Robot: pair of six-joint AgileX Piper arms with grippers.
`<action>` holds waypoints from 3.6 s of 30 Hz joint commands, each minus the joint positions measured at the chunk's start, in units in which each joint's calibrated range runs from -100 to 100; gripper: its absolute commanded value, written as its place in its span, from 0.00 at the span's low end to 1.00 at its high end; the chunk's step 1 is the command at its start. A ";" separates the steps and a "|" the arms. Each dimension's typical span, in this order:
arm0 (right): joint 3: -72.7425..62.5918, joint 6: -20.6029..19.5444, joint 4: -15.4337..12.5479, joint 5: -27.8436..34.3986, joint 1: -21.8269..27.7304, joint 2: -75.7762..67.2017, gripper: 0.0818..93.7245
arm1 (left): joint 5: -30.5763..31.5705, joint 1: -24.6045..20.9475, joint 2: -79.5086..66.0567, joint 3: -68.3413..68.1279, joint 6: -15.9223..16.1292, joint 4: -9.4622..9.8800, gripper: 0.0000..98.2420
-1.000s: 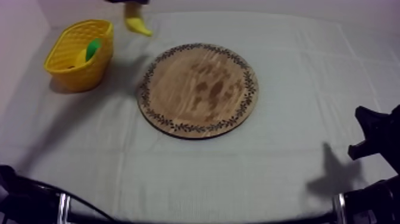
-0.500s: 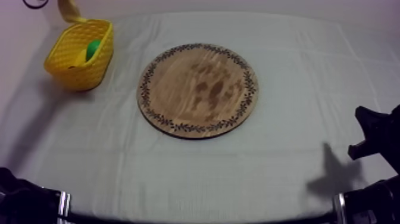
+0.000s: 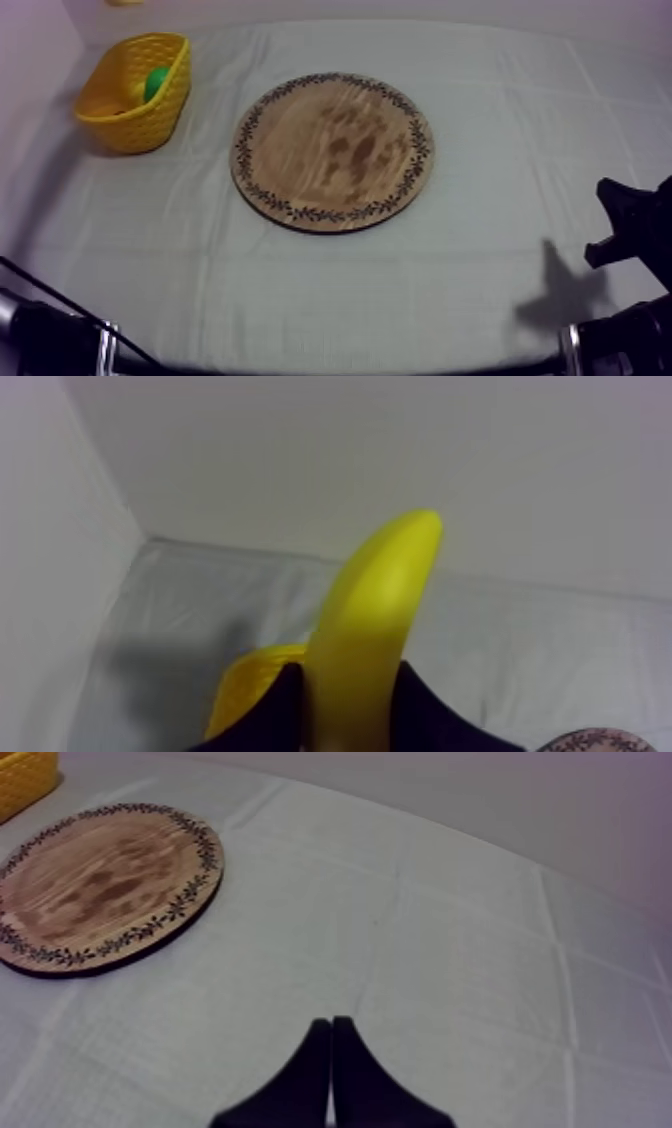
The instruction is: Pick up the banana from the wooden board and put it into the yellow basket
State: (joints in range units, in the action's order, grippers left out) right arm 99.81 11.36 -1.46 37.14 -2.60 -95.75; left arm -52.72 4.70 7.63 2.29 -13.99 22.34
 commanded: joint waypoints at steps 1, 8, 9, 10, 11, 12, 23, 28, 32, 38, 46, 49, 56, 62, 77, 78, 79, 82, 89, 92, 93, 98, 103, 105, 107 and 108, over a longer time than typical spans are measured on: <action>-0.03 0.00 0.02 0.03 0.00 0.00 0.00 | 0.14 -0.66 4.70 0.72 -0.22 0.63 0.14; -0.03 0.00 0.02 0.03 0.00 0.00 0.00 | 0.60 -2.64 12.71 0.57 0.18 1.55 0.14; -0.03 0.00 0.02 0.03 0.00 0.00 0.00 | 0.93 -2.88 13.55 0.05 0.16 1.76 0.14; -0.03 0.00 0.02 0.03 0.00 0.00 0.00 | 1.40 -3.09 14.32 -0.59 -0.02 2.08 0.14; -0.03 0.00 0.02 0.03 0.00 0.00 0.00 | 1.80 -3.28 15.01 -1.20 -0.18 2.37 0.14; -0.03 0.00 0.02 0.03 0.00 0.00 0.00 | 2.09 -3.41 15.62 -1.76 -0.23 2.55 0.14; -0.03 0.00 0.02 0.03 0.00 0.00 0.00 | 2.18 -3.52 18.44 -5.75 0.39 2.75 0.14; -0.03 0.00 0.02 0.03 0.00 0.00 0.00 | 2.18 -3.59 18.22 -5.89 0.22 2.80 0.23; -0.03 0.00 0.02 0.03 0.00 0.00 0.00 | 3.38 -4.28 17.57 -6.07 -1.98 2.94 0.56; -0.03 0.00 0.02 0.03 0.00 0.00 0.00 | 5.31 -5.17 16.60 -5.56 -3.51 2.97 0.77; -0.03 0.00 0.02 0.03 0.00 0.00 0.00 | 4.21 -5.30 14.39 -5.94 -3.77 2.46 0.80; -0.03 0.00 0.02 0.03 0.00 0.00 0.00 | 5.82 -5.46 11.94 -7.34 -4.27 2.20 0.76; -0.03 0.00 0.02 0.03 0.00 0.00 0.00 | 10.63 -5.89 0.60 -13.20 -4.21 0.68 0.60; -0.03 0.00 0.02 0.03 0.00 0.00 0.00 | 12.74 -5.82 -13.15 -20.68 -1.87 -2.22 0.23; -0.03 0.00 0.02 0.03 0.00 0.00 0.00 | 16.38 -1.17 -53.73 -48.99 -1.94 -4.65 0.00; -0.03 0.00 0.02 0.03 0.00 0.00 0.00 | 16.93 -0.92 -56.74 -51.22 -2.18 -4.66 0.00; -0.03 0.00 0.02 0.03 0.00 0.00 0.00 | 17.36 -0.65 -59.78 -53.55 -2.39 -4.67 0.00; -0.03 0.00 0.02 0.03 0.00 0.00 0.00 | 18.25 0.02 -69.23 -61.03 -2.77 -4.71 0.00; -0.03 0.00 0.02 0.03 0.00 0.00 0.00 | 19.53 1.06 -90.11 -80.51 -1.41 -5.68 0.00; -0.03 -0.03 0.02 0.03 0.00 0.00 0.00 | 20.50 1.25 -96.70 -87.95 -1.03 -5.72 0.00; -0.03 -0.02 0.02 0.03 0.00 0.00 0.00 | 20.93 1.20 -98.33 -89.98 -0.91 -5.79 0.00; -0.03 0.00 0.02 0.03 0.00 0.00 0.00 | 21.85 0.64 -103.57 -96.79 0.78 -7.51 0.00; -0.03 0.00 0.02 0.03 0.00 0.00 0.00 | 21.60 0.08 -106.53 -99.62 4.58 -11.72 0.00; -0.03 0.00 0.02 0.03 0.00 0.00 0.00 | 21.25 -0.28 -107.09 -100.42 6.25 -13.47 0.00; -0.03 0.00 0.02 0.03 0.00 0.00 0.00 | 20.93 -0.58 -107.37 -100.99 7.81 -15.03 0.00; -0.03 0.00 0.02 0.03 0.00 0.00 0.00 | 20.84 -0.70 -107.45 -101.18 8.35 -15.59 0.00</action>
State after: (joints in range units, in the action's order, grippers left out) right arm 99.81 11.34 -1.46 37.16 -2.60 -95.75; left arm -31.71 4.03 -99.82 -98.74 -7.28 7.65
